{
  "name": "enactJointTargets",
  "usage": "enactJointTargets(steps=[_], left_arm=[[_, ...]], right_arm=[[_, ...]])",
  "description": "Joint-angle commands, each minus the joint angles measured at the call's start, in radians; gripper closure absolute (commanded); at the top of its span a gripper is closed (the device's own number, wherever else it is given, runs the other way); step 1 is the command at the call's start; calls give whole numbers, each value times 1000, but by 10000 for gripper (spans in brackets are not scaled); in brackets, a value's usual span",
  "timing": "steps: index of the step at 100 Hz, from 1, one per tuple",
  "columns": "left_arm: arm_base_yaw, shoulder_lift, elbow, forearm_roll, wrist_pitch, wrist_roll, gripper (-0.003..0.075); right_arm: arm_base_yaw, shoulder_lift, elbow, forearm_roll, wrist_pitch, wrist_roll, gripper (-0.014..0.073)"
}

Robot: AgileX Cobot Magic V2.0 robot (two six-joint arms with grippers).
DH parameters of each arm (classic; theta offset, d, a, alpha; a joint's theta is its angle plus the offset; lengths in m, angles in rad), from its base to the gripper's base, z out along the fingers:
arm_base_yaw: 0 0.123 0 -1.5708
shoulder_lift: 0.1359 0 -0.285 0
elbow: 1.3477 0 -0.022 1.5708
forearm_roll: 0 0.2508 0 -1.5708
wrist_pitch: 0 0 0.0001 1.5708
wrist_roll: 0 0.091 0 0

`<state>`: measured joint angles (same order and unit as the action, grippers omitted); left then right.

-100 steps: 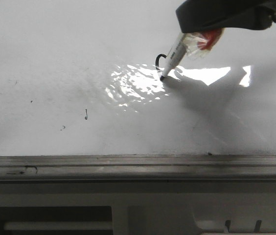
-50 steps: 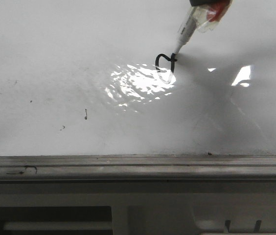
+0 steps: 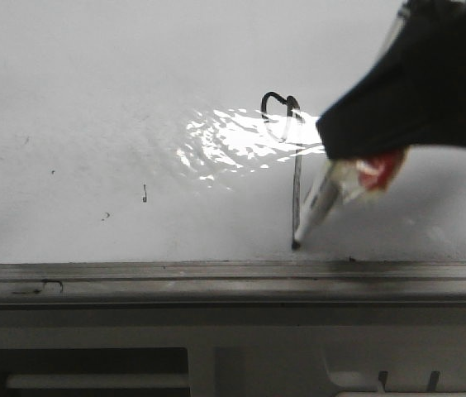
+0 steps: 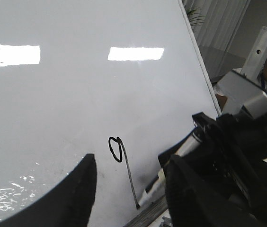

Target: Write number 9 on whiteboard

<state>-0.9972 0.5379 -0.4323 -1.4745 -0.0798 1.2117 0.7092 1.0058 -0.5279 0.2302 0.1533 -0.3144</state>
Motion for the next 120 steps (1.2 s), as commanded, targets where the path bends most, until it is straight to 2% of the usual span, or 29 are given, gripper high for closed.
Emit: enactJointTargets(steps=[1, 31, 49, 64, 83, 98, 120], left_arm=[[-6, 2, -28, -1, -7, -1, 406], [-6, 2, -28, -1, -7, -1, 406], [-6, 2, -28, -1, 3, -1, 406], [-6, 14, -28, 27, 37, 1, 406], [-6, 146, -30, 94, 133, 1, 406], [-6, 310, -88, 177, 228, 14, 406], [-6, 515, -223, 224, 311, 135, 406]], right_arm=[[4, 9, 30, -31, -63, -25, 655], [6, 5, 20, -22, -97, -25, 656], [65, -111, -96, -23, -41, -25, 657], [108, -179, -176, -23, 80, -25, 657], [109, -190, -184, -23, 191, -25, 661], [109, -190, -184, -22, 223, -25, 661], [170, -190, -184, -22, 219, -106, 667]])
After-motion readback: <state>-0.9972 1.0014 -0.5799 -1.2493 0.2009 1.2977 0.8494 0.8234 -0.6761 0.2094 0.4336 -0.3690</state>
